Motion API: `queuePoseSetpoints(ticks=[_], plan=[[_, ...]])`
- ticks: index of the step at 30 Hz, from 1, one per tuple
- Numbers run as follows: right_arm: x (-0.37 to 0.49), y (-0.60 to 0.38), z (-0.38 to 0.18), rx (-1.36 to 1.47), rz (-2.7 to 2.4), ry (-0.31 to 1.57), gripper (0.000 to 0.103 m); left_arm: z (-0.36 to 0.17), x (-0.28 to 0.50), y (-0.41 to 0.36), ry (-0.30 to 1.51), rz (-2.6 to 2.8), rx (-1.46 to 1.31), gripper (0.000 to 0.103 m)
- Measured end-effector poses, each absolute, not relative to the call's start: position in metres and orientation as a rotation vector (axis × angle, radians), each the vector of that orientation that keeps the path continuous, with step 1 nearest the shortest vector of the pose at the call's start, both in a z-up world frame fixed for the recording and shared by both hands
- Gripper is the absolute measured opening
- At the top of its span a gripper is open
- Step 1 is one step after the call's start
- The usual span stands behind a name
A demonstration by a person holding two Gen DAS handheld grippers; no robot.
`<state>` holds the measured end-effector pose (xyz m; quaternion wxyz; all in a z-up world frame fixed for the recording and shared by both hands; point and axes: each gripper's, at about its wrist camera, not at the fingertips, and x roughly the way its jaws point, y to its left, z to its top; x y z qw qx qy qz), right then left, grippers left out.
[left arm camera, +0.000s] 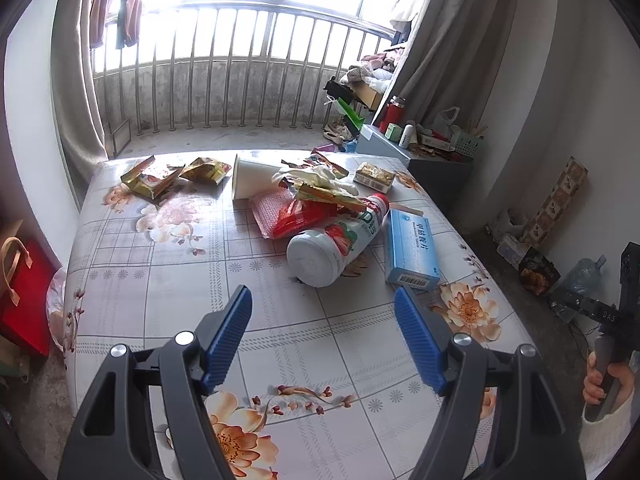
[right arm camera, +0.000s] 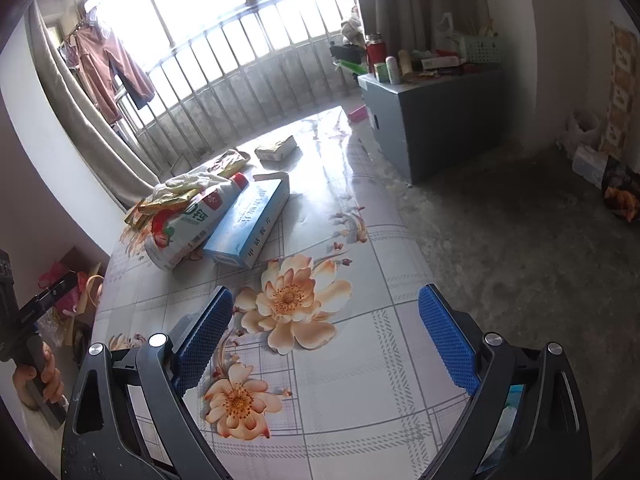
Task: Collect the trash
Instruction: 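Move both open grippers back over the cluttered table, then grasp the white glove with the right gripper while the left gripper grasps a gold foil wrapper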
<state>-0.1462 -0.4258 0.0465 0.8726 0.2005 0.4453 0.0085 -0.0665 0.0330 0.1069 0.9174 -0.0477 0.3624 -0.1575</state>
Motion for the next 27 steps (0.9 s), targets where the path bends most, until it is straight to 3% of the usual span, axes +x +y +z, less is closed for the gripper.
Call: queuePoseSetpoints(ticks=[9, 15, 20, 23, 25, 27], plan=[[-0.104, -0.405, 0.026, 0.412, 0.07, 0.97, 0.091, 0.075, -0.021, 0.024, 0.795, -0.328, -0.045, 0.072], [-0.071, -0.393, 0.018, 0.402, 0.104, 0.976, 0.091, 0.073, 0.021, 0.004, 0.715, -0.359, 0.063, 0.072], [-0.041, -0.382, 0.022, 0.363, 0.121, 0.951, 0.091, 0.082, 0.074, 0.027, 0.742, -0.495, -0.227, 0.071], [-0.02, -0.373, 0.026, 0.329, 0.14, 0.93, 0.091, 0.077, 0.11, 0.027, 0.822, -0.497, -0.262, 0.07], [-0.006, -0.366, 0.03, 0.292, 0.146, 0.908, 0.091, 0.065, 0.128, 0.029, 0.906, -0.494, -0.355, 0.063], [0.007, -0.36, 0.032, 0.252, 0.148, 0.893, 0.091, 0.049, 0.142, 0.03, 0.985, -0.532, -0.47, 0.04]])
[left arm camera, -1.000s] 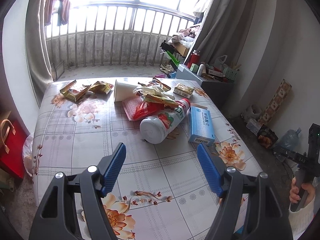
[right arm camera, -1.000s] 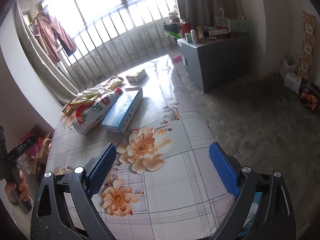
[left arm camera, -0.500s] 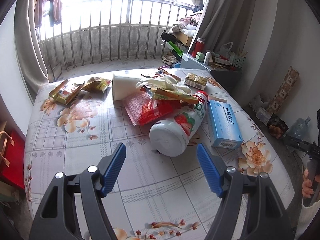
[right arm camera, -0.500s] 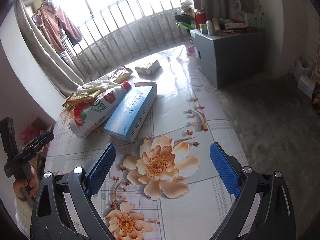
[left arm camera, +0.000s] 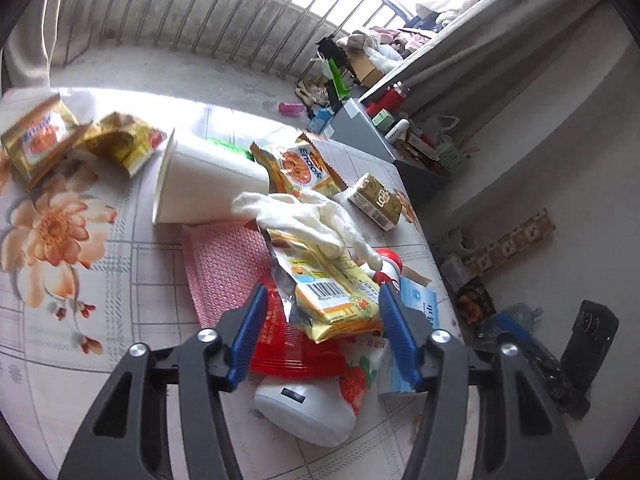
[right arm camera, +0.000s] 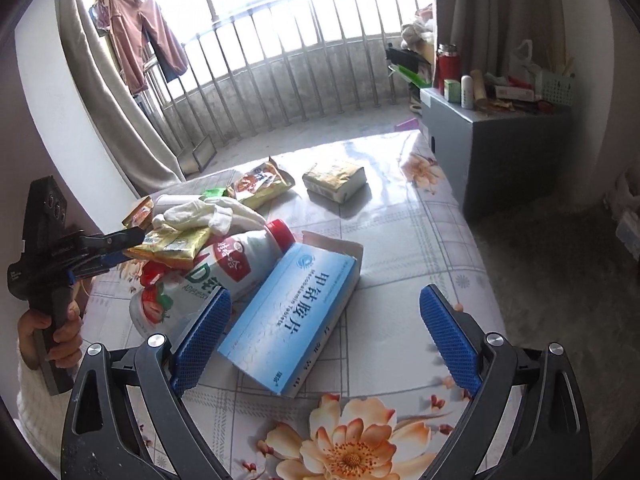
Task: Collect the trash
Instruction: 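Grasp the white glove with the right gripper while the left gripper grasps a gold foil wrapper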
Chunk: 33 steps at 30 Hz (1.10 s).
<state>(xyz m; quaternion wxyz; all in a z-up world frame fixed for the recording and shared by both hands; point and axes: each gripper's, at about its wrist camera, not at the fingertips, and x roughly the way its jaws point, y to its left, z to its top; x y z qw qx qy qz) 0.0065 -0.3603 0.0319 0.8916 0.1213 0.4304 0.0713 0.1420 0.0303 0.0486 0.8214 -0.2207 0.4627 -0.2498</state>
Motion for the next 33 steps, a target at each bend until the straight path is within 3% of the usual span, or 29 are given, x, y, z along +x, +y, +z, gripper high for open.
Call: queuePoseSetpoints(ticks=[3, 6, 17, 28, 29, 30, 31, 33], plan=[[0.025, -0.356, 0.031, 0.247, 0.173, 0.895, 0.091, 0.037, 0.145, 0.034, 1.024, -0.527, -0.537, 0.017], [0.045, -0.348, 0.031, 0.24, 0.224, 0.916, 0.091, 0.037, 0.136, 0.041, 1.028, -0.563, -0.604, 0.008], [0.121, -0.268, 0.028, 0.047, 0.445, 1.007, 0.094, 0.077, 0.075, 0.089, 0.915, -0.583, -0.767, 0.005], [0.156, -0.19, -0.022, -0.278, 0.494, 1.177, 0.094, 0.104, 0.029, 0.157, 0.711, -0.443, -0.821, 0.005], [0.159, -0.188, -0.023, -0.269, 0.499, 1.183, 0.092, 0.104, 0.027, 0.157, 0.716, -0.447, -0.82, 0.005], [0.163, -0.19, -0.021, -0.242, 0.508, 1.199, 0.08, 0.103, 0.025, 0.157, 0.721, -0.451, -0.817, 0.005], [0.165, -0.192, -0.019, -0.197, 0.526, 1.22, 0.049, 0.101, 0.023, 0.157, 0.724, -0.448, -0.816, 0.005], [0.165, -0.195, -0.011, -0.169, 0.508, 1.223, 0.031, 0.097, 0.019, 0.16, 0.73, -0.439, -0.822, 0.005]])
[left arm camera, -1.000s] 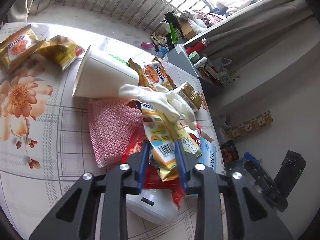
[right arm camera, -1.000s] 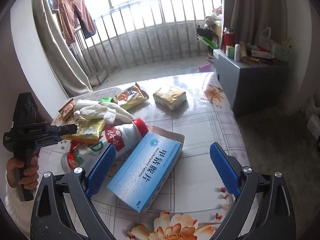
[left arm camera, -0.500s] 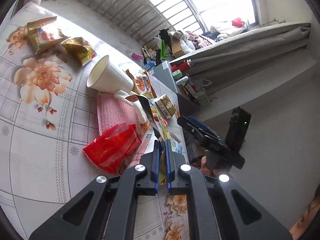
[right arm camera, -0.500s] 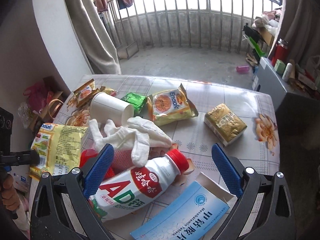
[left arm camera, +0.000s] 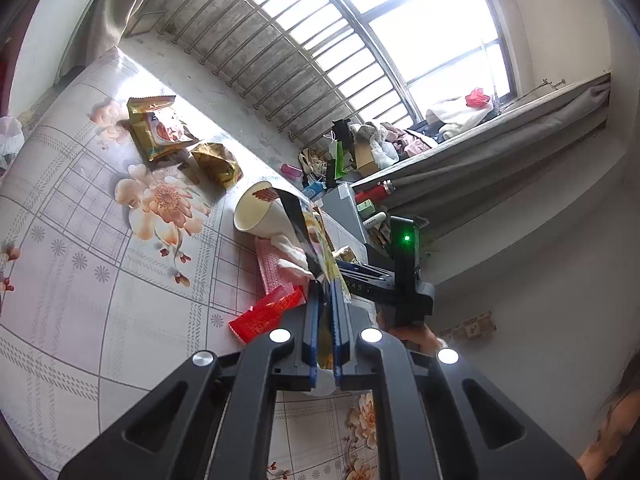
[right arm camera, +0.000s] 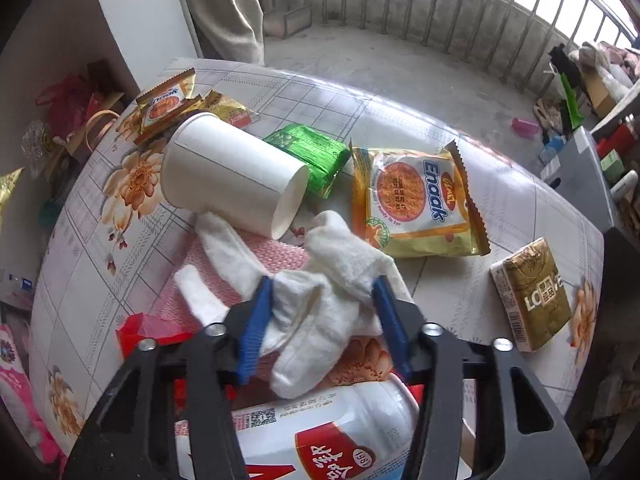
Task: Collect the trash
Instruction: 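Grasp the white glove with the right gripper while the left gripper grasps a gold foil wrapper, then carry the glove and wrapper over the blue basket and open both grippers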
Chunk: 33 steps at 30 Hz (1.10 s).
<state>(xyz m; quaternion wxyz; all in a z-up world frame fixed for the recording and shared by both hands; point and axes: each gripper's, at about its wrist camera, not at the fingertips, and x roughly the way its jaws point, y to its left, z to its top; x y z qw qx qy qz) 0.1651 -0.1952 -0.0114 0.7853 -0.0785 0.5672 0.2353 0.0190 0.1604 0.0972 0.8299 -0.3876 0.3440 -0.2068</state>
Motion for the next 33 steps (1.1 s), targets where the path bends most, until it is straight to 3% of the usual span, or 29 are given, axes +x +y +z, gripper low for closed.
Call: queuePoseSetpoints(ticks=[2, 8, 11, 17, 22, 27, 33], plan=[[0.162, -0.197, -0.006, -0.15, 0.543, 1.213, 0.018, 0.095, 0.017, 0.164, 0.732, -0.434, -0.84, 0.005], [0.153, -0.229, 0.021, 0.022, 0.493, 1.159, 0.014, 0.105, 0.005, 0.162, 0.718, -0.431, -0.829, 0.005], [0.132, -0.262, 0.056, 0.125, 0.458, 1.036, 0.014, 0.117, -0.005, 0.149, 0.715, -0.454, -0.798, 0.005], [0.006, -0.362, 0.127, 0.329, 0.406, 0.797, 0.014, 0.136, -0.032, 0.085, 0.744, -0.591, -0.728, 0.005], [-0.14, -0.468, 0.138, 0.423, 0.177, 0.752, 0.015, 0.146, -0.071, 0.002, 0.779, -0.775, -0.659, 0.005], [-0.273, -0.54, 0.079, 0.468, -0.142, 0.898, 0.016, 0.149, -0.108, -0.086, 0.825, -0.926, -0.556, 0.005], [-0.371, -0.572, -0.107, 0.725, -0.378, 1.189, 0.016, 0.135, -0.141, -0.167, 0.923, -1.006, -0.462, 0.005]])
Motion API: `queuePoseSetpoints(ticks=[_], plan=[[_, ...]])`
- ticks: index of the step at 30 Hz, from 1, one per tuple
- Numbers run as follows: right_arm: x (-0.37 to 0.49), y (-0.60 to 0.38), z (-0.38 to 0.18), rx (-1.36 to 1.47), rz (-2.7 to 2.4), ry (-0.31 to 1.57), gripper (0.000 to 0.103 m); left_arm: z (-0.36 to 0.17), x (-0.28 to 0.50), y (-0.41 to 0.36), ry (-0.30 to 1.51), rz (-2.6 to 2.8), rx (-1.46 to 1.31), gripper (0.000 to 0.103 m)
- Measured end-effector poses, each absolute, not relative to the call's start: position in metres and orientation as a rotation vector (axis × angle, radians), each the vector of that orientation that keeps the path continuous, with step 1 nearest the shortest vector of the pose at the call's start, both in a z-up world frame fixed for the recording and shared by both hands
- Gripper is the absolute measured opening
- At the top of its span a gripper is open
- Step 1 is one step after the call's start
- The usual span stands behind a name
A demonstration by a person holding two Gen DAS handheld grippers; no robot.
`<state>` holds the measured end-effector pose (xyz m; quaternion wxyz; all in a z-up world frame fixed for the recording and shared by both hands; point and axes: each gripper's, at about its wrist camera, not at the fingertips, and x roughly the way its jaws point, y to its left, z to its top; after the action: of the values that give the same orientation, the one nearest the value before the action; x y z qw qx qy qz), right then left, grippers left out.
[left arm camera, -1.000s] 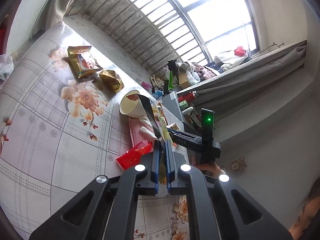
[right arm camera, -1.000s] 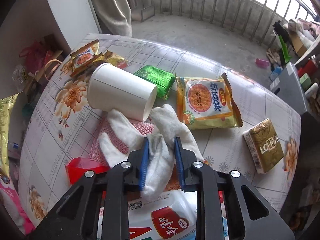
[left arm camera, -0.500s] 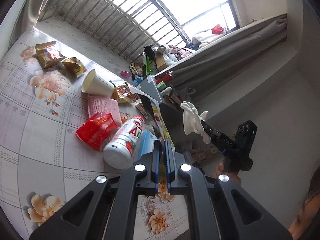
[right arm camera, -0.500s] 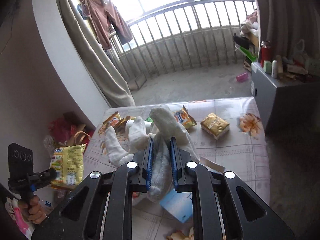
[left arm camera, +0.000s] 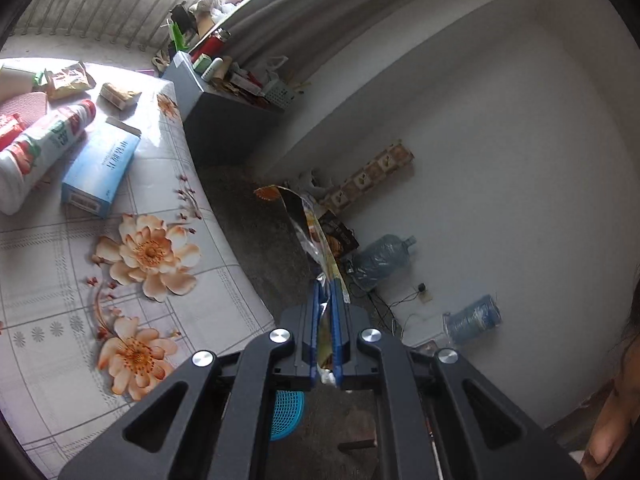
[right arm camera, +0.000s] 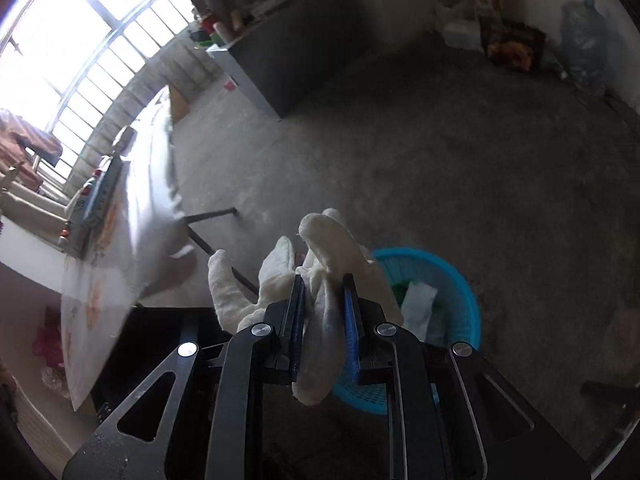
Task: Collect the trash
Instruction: 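Carry the glove and wrapper over the blue basket and open both grippers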
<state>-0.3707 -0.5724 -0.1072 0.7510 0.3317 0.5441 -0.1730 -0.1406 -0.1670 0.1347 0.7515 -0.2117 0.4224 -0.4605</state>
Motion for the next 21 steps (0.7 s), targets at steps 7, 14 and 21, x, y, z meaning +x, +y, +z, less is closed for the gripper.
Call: queuePoseSetpoints(ticks=[7, 14, 21], plan=[[-0.379, -0.556, -0.273, 0.894, -0.378, 1.419, 0.026, 0.083, -0.181, -0.249, 1.097, -1.042, -0.315, 0.005], [-0.367, -0.564, -0.273, 0.839, -0.403, 1.453, 0.077, 0.032, -0.2, -0.316, 1.227, -1.064, -0.158, 0.005], [-0.429, -0.61, -0.232, 0.931, -0.602, 1.328, 0.081, -0.069, -0.216, -0.402, 1.447, -1.073, 0.045, 0.006]])
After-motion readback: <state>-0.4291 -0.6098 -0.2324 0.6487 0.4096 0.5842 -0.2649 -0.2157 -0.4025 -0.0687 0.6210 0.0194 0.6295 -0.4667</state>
